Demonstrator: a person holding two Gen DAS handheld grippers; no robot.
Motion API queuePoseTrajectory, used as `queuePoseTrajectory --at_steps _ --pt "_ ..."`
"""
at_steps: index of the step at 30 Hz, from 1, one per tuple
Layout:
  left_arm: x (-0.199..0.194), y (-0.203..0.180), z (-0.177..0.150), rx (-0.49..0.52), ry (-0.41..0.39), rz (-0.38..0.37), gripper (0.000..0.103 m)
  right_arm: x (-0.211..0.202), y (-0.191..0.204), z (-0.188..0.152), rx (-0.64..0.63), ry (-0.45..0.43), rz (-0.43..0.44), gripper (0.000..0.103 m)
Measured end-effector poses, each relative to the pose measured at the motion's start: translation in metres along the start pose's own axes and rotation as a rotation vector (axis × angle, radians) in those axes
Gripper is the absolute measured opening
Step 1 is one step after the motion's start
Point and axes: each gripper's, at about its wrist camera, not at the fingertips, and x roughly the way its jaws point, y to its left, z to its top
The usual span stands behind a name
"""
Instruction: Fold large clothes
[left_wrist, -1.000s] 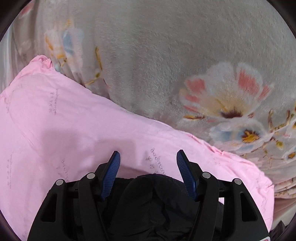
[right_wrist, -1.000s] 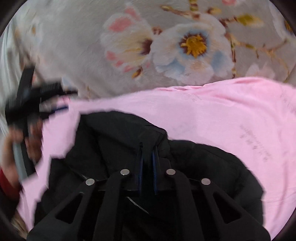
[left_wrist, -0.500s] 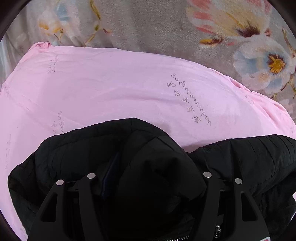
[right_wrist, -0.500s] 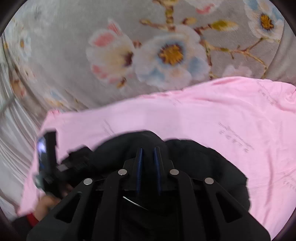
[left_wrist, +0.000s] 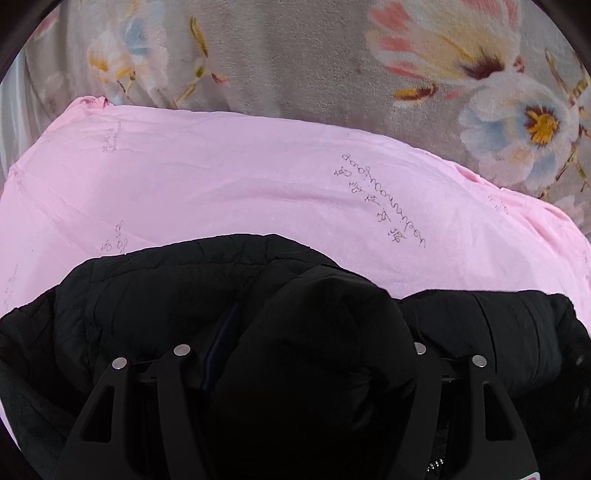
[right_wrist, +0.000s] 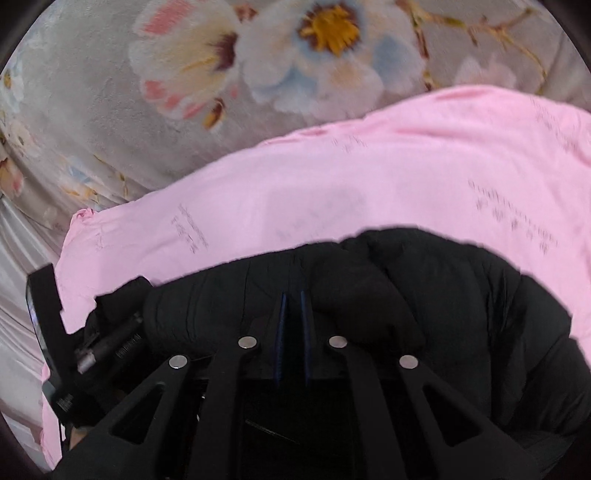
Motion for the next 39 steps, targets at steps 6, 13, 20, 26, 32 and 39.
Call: queuePoseTrajectory --at_steps 6,13,20,26,32,39 --pt "0.002 -0.003 -0.001 0.013 -0.007 0.013 0.067 0.022 0.015 -0.02 -0.109 -0.018 -0.113 0.003" --pt "0.006 -0.011 -0.004 0.053 -0.001 0.063 0.067 0.029 0.011 -0.024 -0.112 -0.034 -0.111 0.003" --pt "0.01 -0.013 -0.004 0.062 0.002 0.081 0.068 0.03 0.011 -0.024 -0.11 -0.047 -0.103 0.003" --pt "0.001 -0.005 0.001 0.025 0.026 0.043 0.068 0.018 0.005 -0.022 -0.077 -0.071 -0.047 0.004" --pt "-0.118 0.028 -0.011 -0.011 -0.049 -0.073 0.079 -0.114 0.0 -0.046 -0.083 -0.189 0.012 0.049" --pt "-0.224 0.119 -0.096 -0.118 -0.001 -0.052 0.08 -0.263 -0.081 -0.158 0.022 -0.155 -0.012 0.06"
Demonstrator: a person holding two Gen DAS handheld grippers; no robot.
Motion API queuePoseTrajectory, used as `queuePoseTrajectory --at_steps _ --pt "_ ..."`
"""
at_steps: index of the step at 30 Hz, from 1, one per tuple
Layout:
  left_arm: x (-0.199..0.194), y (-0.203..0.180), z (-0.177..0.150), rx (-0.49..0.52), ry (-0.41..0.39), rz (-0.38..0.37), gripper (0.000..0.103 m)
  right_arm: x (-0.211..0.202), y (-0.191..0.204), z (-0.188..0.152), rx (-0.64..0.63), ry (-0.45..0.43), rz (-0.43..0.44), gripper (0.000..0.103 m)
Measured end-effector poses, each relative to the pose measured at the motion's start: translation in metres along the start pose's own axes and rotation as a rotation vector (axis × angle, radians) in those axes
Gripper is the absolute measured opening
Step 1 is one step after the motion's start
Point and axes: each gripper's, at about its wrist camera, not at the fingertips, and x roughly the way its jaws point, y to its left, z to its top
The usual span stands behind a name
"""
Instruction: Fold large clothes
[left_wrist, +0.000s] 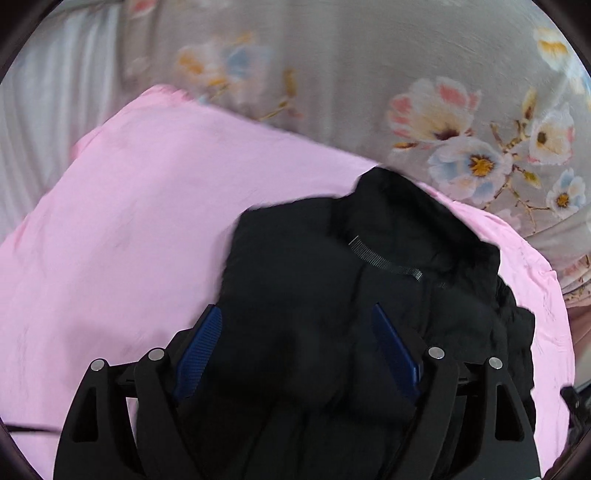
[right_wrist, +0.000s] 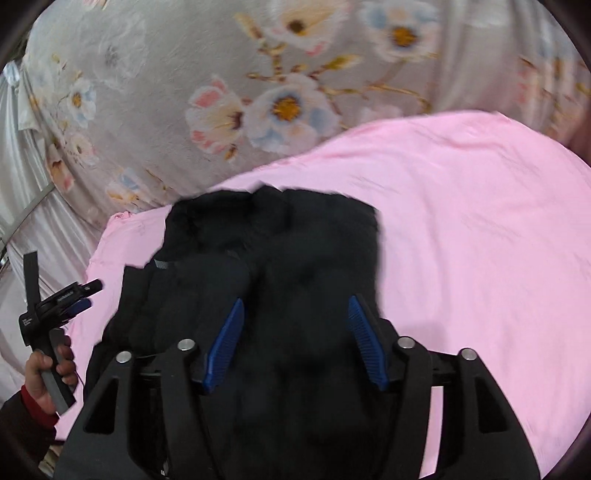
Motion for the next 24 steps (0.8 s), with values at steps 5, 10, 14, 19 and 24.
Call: queuePoseTrajectory --at_steps 5,10,14,19,24 --pt "-0.021 0.063 -0.062 -0.089 0.13 0.127 0.08 -0.057 -0.04 -0.076 0.11 0.085 -0.09 0.063" --pt "-0.038 0.08 -0.088 -0.119 0.165 0.167 0.08 -0.074 -0.039 -0.1 0.166 0.09 -0.087 0.063" --pt "-0.025 0.085 -0.1 -0.137 0.227 0.19 0.081 -0.057 -0.021 -0.092 0.13 0.121 -0.051 0.069" --pt "-0.016 0.101 -0.12 -0.238 0.269 0.132 0.081 -0.033 -0.027 -0.122 0.18 0.195 -0.083 0.069" --pt "-0.004 0.115 -0.134 -0.358 0.293 0.065 0.081 -0.021 -0.034 -0.144 0.245 0.245 -0.057 0.069"
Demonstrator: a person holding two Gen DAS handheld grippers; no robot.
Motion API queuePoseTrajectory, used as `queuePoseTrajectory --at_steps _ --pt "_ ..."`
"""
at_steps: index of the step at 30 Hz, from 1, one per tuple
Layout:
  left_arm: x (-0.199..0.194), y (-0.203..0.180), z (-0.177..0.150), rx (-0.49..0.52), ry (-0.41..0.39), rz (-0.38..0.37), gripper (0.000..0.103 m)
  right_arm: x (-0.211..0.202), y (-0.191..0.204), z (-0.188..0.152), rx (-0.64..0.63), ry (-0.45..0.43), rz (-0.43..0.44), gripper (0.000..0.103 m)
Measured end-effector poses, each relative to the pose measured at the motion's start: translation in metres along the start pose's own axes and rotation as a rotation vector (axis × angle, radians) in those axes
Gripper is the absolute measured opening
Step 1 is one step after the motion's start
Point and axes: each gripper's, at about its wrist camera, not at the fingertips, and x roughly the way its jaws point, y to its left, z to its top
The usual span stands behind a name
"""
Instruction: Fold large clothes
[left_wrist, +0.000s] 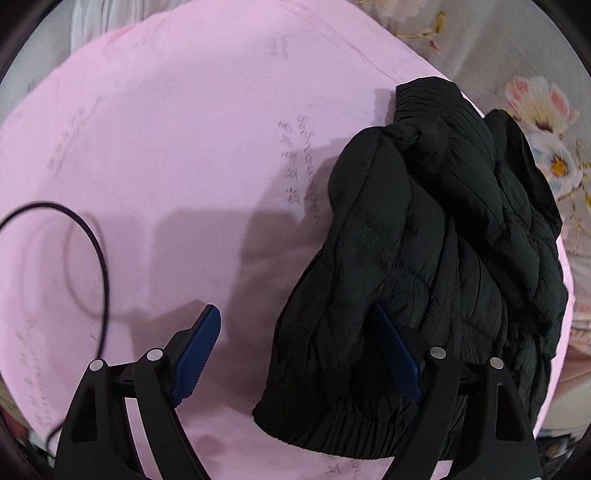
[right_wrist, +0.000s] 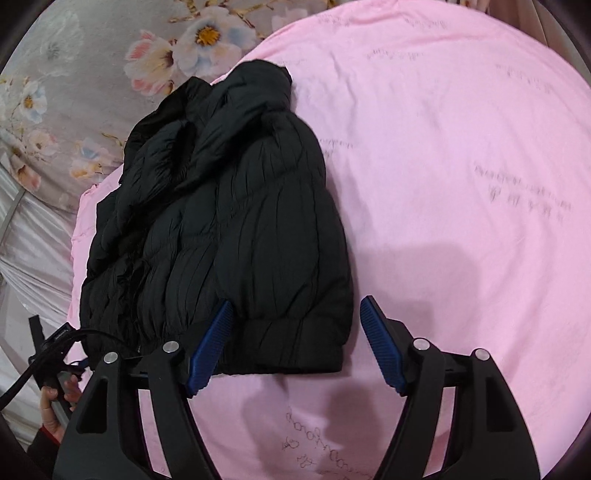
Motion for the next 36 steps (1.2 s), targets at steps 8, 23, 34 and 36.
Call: queuePoseTrajectory --at_steps 8,23,34,36 --pt "-0.02 -0.024 -0.004 0.121 0.003 -0.091 0.009 0.0 0.013 0.002 0.013 -0.003 0.082 0.018" --pt "-0.197 -0.007 -0.056 0.308 0.026 -0.211 0.004 -0.176 0.068 -0.046 -0.419 0.001 0.145 0.011" --pt "-0.223 -0.089 0.018 0.387 -0.232 -0.235 0.003 -0.207 0.121 0.037 -0.366 -0.346 0.221 0.01" --pt "-0.206 -0.107 0.037 0.381 -0.259 -0.206 0.003 -0.184 0.122 0.068 -0.32 -0.391 0.205 0.01"
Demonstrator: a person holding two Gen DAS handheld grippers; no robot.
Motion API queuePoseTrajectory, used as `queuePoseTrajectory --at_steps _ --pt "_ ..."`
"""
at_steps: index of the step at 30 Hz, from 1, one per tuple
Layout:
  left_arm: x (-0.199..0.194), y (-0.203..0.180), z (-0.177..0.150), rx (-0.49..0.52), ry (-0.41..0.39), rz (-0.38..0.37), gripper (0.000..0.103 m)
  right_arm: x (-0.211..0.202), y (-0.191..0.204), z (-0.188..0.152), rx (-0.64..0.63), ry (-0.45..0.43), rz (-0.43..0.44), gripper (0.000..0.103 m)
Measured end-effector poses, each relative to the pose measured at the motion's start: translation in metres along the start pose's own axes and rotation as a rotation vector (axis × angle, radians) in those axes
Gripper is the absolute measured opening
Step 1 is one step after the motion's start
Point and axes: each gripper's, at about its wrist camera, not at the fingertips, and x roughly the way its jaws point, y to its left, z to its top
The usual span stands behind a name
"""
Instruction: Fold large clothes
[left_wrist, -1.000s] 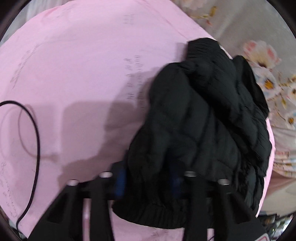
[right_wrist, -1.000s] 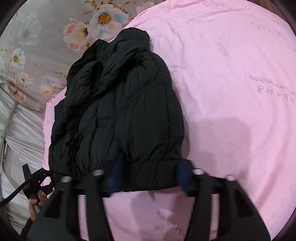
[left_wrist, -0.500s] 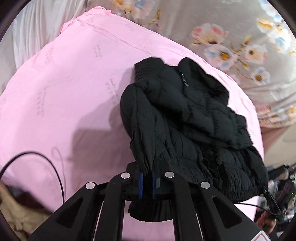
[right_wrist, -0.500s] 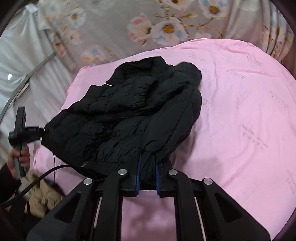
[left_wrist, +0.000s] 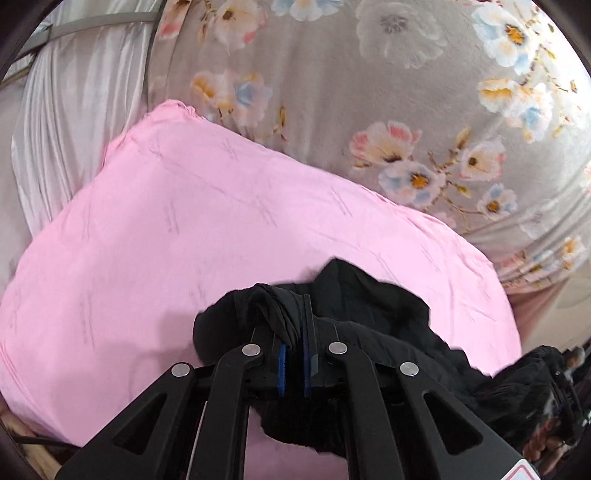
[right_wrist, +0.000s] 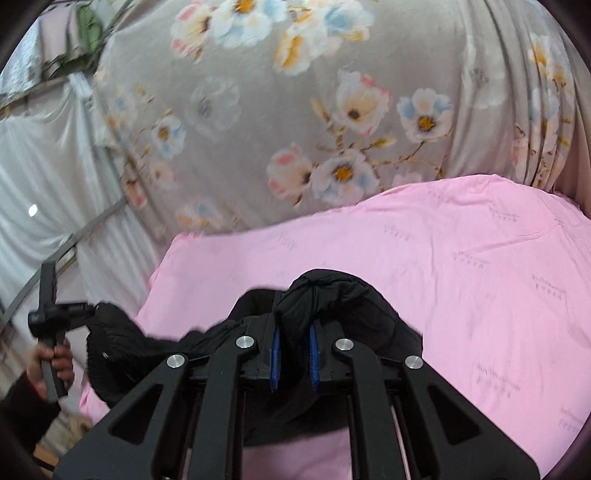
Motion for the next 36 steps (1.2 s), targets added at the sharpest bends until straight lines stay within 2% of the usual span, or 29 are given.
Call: queuePoseTrajectory --at_steps 5,10,17,21,24,26,27,28,30,31,33,36 --pt "0.058 -0.008 0.035 0.003 -0.019 0.076 0.004 0.059 -0.027 0.024 0.058 -0.033 -0.074 0.01" --pt "0.119 -0.009 0.053 0.022 0.02 0.156 0.004 0.119 -0.042 0.03 0.086 0.0 -0.139 0.01" --pt "0.206 -0.008 0.053 0.053 0.112 0.262 0.005 0.195 -0.062 0.017 0.084 0.084 -0.227 0.011" --pt "0.244 0.0 0.045 0.017 0.157 0.284 0.009 0.223 -0.074 0.01 0.095 0.116 -0.262 0.016" --pt "0.263 0.002 0.041 0.003 0.173 0.309 0.009 0.235 -0.083 0.008 0.135 0.127 -0.254 0.021" --pt "0.27 0.003 0.043 -0.006 0.193 0.316 0.01 0.232 -0.088 0.013 0.18 0.108 -0.229 0.025" --pt "0.27 0.005 0.046 -0.018 0.204 0.315 0.01 0.228 -0.088 0.017 0.195 0.093 -0.216 0.032" --pt "0.267 0.005 0.048 -0.027 0.208 0.313 0.01 0.22 -0.088 0.022 0.204 0.062 -0.209 0.048" --pt "0.247 0.011 0.059 -0.069 0.169 0.267 0.015 0.197 -0.085 0.033 0.204 -0.023 -0.213 0.068" --pt "0.239 0.012 0.065 -0.084 0.159 0.246 0.017 0.185 -0.085 0.04 0.212 -0.061 -0.198 0.068" --pt "0.223 0.017 0.078 -0.107 0.159 0.202 0.017 0.168 -0.084 0.051 0.207 -0.08 -0.212 0.068" --pt "0.195 0.012 0.089 -0.085 0.122 0.188 0.017 0.146 -0.066 0.061 0.138 -0.086 -0.197 0.058"
